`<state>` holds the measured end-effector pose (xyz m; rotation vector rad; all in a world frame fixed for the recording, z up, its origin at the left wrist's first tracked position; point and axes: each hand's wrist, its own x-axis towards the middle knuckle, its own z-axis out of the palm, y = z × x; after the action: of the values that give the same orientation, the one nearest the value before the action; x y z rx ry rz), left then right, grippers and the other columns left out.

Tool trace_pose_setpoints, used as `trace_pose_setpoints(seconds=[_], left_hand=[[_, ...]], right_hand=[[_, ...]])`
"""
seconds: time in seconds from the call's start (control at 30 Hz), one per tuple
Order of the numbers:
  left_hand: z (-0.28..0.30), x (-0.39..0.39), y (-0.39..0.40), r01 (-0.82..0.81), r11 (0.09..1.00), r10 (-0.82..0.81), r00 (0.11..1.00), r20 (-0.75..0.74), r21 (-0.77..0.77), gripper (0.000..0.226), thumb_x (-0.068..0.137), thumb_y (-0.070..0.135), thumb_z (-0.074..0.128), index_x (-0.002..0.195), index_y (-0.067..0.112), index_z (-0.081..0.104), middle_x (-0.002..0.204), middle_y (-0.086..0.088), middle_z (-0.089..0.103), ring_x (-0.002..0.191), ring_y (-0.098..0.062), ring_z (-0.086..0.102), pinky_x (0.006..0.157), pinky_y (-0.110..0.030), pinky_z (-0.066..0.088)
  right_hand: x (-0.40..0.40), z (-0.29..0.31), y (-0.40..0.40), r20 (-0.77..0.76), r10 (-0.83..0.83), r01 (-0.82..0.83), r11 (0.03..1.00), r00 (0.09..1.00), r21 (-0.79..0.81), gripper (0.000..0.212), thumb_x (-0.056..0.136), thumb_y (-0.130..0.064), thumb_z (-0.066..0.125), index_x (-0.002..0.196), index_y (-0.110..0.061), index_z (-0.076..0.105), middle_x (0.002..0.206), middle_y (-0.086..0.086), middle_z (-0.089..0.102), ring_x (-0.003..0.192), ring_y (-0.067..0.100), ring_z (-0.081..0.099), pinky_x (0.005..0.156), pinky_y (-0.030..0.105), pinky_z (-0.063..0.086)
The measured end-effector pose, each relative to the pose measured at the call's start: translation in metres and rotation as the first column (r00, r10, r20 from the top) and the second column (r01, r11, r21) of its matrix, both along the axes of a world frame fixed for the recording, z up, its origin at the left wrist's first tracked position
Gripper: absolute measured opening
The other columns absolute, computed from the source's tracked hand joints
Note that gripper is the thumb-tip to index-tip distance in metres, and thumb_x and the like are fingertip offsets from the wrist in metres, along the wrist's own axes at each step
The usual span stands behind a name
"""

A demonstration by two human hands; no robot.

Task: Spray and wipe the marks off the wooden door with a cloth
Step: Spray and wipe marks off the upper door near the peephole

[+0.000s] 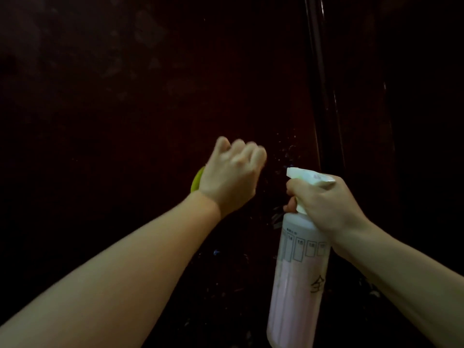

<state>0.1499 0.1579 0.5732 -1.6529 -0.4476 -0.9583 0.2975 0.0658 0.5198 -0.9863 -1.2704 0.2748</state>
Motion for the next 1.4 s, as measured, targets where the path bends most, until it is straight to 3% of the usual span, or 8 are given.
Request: trace_pose_setpoints(seconds=[0.13, 0.23, 0.37, 0.5, 0.87, 1.03, 1.2, 1.4], left_hand=[[-0.035, -0.005, 0.001, -0.009, 1.0, 0.005, 0.989, -0.148, -0.028, 0.009, 0.083, 0.016, 0.063, 0.086, 0.014, 0.054, 0.076, 0.0, 0.056, 0.065, -0.019, 0.049, 0.067, -0.035, 0.033], [-0.024, -0.004, 0.001, 0.027, 0.999, -0.028, 0.999, -0.025, -0.043, 0.006, 0.088, 0.016, 0.059, 0.085, 0.014, 0.055, 0.076, -0.001, 0.057, 0.064, -0.021, 0.051, 0.067, -0.036, 0.033], [0.007, 0.003, 0.001, 0.052, 0.998, -0.046, 0.979, 0.199, -0.025, 0.009, 0.092, 0.015, 0.053, 0.085, 0.012, 0.056, 0.074, -0.001, 0.057, 0.064, -0.022, 0.055, 0.07, -0.039, 0.036], [0.026, 0.01, 0.003, 0.05, 0.999, -0.046, 0.962, 0.269, -0.007, 0.011, 0.094, 0.015, 0.051, 0.085, 0.011, 0.055, 0.073, 0.0, 0.057, 0.064, -0.021, 0.055, 0.072, -0.039, 0.037], [0.041, 0.021, 0.005, 0.051, 0.998, -0.055, 0.964, 0.26, 0.022, 0.011, 0.094, 0.016, 0.05, 0.086, 0.01, 0.055, 0.074, -0.001, 0.059, 0.066, -0.022, 0.056, 0.075, -0.041, 0.038], [0.04, 0.022, 0.008, 0.054, 0.997, -0.065, 0.968, 0.241, 0.052, 0.01, 0.093, 0.016, 0.051, 0.085, 0.01, 0.054, 0.074, -0.001, 0.058, 0.065, -0.021, 0.054, 0.073, -0.041, 0.037], [0.041, 0.021, 0.009, 0.044, 0.997, -0.059, 0.969, 0.241, 0.065, 0.01, 0.092, 0.016, 0.053, 0.083, 0.011, 0.054, 0.072, 0.0, 0.056, 0.063, -0.021, 0.054, 0.072, -0.041, 0.038], [0.039, 0.026, 0.005, 0.026, 0.998, -0.034, 0.99, 0.135, 0.056, 0.007, 0.092, 0.016, 0.052, 0.088, 0.012, 0.056, 0.076, -0.001, 0.059, 0.067, -0.023, 0.056, 0.073, -0.04, 0.038]], right_hand=[[0.001, -0.001, -0.001, 0.025, 0.053, -0.052, 0.998, 0.998, -0.025, 0.015, 0.08, -0.03, 0.067, 0.074, -0.016, 0.067, 0.07, 0.008, 0.071, 0.076, 0.03, 0.07, 0.079, 0.052, 0.057], [0.001, 0.001, -0.002, 0.012, 0.068, -0.067, 0.997, 0.998, -0.026, 0.013, 0.082, -0.028, 0.068, 0.081, -0.014, 0.067, 0.076, 0.01, 0.072, 0.071, 0.023, 0.068, 0.075, 0.049, 0.057], [0.009, 0.005, -0.002, 0.01, -0.009, 0.008, 1.0, 1.0, 0.004, 0.021, 0.084, -0.023, 0.064, 0.068, -0.011, 0.067, 0.066, 0.006, 0.071, 0.07, 0.024, 0.069, 0.075, 0.045, 0.057], [0.016, 0.012, -0.001, -0.008, 0.002, -0.002, 1.0, 1.0, 0.004, 0.02, 0.084, -0.028, 0.064, 0.072, -0.012, 0.068, 0.066, 0.005, 0.072, 0.074, 0.026, 0.071, 0.08, 0.048, 0.058], [0.023, 0.021, -0.001, -0.049, -0.015, 0.015, 1.0, 0.999, -0.002, 0.019, 0.081, -0.028, 0.063, 0.071, -0.011, 0.067, 0.063, 0.005, 0.07, 0.078, 0.031, 0.072, 0.082, 0.056, 0.057], [0.023, 0.02, -0.001, 0.003, 0.042, -0.041, 0.999, 0.999, -0.03, 0.022, 0.082, -0.034, 0.067, 0.076, -0.012, 0.069, 0.075, 0.007, 0.073, 0.077, 0.026, 0.072, 0.081, 0.05, 0.058], [0.022, 0.02, 0.002, 0.0, -0.06, 0.06, 0.998, 0.998, 0.009, 0.016, 0.082, -0.021, 0.063, 0.072, -0.009, 0.065, 0.064, 0.007, 0.071, 0.075, 0.025, 0.072, 0.08, 0.048, 0.058], [0.02, 0.02, 0.004, -0.047, 0.008, -0.009, 1.0, 0.999, -0.004, 0.019, 0.082, -0.025, 0.065, 0.076, -0.008, 0.067, 0.066, 0.008, 0.071, 0.072, 0.027, 0.071, 0.075, 0.045, 0.057]])
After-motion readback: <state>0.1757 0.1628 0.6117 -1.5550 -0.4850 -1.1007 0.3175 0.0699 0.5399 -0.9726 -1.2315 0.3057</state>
